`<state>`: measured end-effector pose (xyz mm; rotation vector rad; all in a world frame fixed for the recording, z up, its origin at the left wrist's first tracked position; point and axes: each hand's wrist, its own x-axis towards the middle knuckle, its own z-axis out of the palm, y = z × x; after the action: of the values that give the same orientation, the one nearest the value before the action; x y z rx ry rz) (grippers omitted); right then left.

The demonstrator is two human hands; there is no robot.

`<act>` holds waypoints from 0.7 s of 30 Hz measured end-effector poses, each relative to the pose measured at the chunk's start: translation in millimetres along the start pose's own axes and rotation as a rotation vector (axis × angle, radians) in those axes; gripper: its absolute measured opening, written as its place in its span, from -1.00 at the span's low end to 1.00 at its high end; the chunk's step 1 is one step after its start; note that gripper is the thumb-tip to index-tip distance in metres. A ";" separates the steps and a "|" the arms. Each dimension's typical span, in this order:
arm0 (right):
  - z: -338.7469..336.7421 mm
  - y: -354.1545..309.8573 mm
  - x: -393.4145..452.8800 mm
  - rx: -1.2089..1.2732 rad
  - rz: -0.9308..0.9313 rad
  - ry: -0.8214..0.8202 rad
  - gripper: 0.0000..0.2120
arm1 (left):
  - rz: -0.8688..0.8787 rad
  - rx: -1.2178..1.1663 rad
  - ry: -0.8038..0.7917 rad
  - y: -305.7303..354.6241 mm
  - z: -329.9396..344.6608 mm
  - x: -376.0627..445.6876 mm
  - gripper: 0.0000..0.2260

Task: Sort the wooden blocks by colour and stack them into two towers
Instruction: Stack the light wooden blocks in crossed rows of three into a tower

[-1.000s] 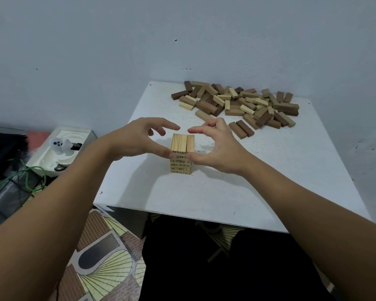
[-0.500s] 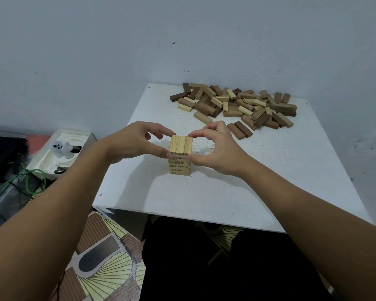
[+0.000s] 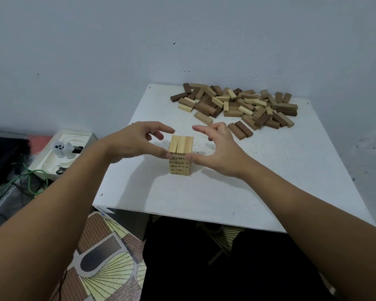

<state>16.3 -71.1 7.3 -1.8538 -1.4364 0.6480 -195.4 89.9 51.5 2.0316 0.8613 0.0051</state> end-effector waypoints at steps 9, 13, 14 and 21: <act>-23.3 37.4 -13.4 0.141 0.091 0.145 -0.50 | 0.040 -0.157 0.079 32.6 -8.5 -5.0 -0.02; -38.2 56.9 -20.8 0.060 0.111 0.215 -0.58 | 0.113 -0.147 0.202 67.0 4.1 4.2 -0.31; -42.8 63.6 -22.6 0.024 0.116 0.231 -0.58 | 0.131 -0.129 0.241 75.7 10.0 9.1 -0.42; -80.4 104.6 -34.4 -0.283 0.206 0.222 -0.55 | 0.216 0.103 0.405 129.1 76.3 75.0 -0.65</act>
<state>131.6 -137.2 -23.4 -2.2374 -1.2521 0.3318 -40.7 31.3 78.7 2.2515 0.8947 0.5177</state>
